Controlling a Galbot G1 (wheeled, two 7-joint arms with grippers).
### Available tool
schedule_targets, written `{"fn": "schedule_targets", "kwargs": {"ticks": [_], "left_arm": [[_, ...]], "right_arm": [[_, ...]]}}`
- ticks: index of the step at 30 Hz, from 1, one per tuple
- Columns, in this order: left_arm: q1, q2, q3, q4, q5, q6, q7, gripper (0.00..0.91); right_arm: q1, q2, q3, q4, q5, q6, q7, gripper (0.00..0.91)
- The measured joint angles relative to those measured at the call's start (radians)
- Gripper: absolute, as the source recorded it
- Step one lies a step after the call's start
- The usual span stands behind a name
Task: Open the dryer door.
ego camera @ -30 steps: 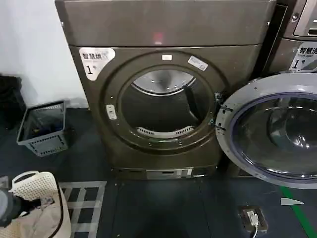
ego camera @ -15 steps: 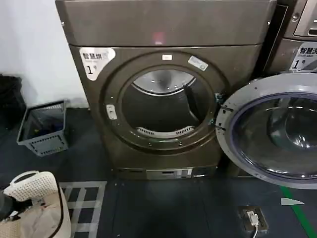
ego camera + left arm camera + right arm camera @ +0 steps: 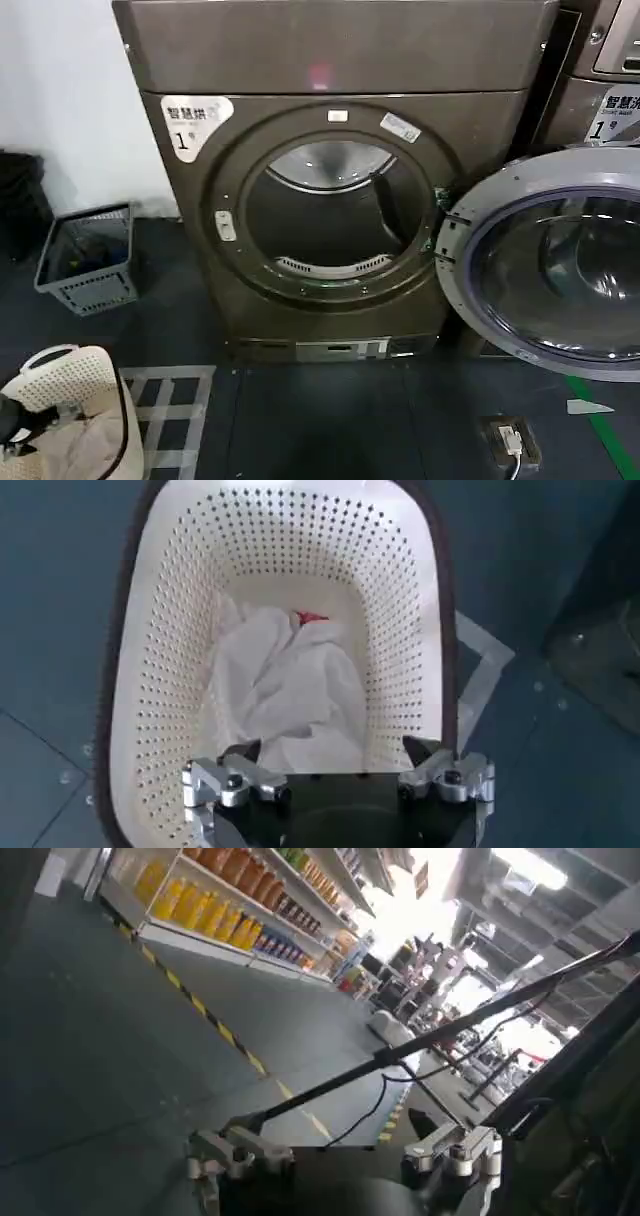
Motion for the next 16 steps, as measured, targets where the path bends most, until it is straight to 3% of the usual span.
{"fn": "schedule_targets", "kwargs": {"ticks": [16], "left_arm": [[0.015,0.004,-0.022,0.005,0.002,0.0,0.003,0.907]], "right_arm": [[0.006,0.003,0.003,-0.009,-0.02,0.008,-0.009,0.907]]}}
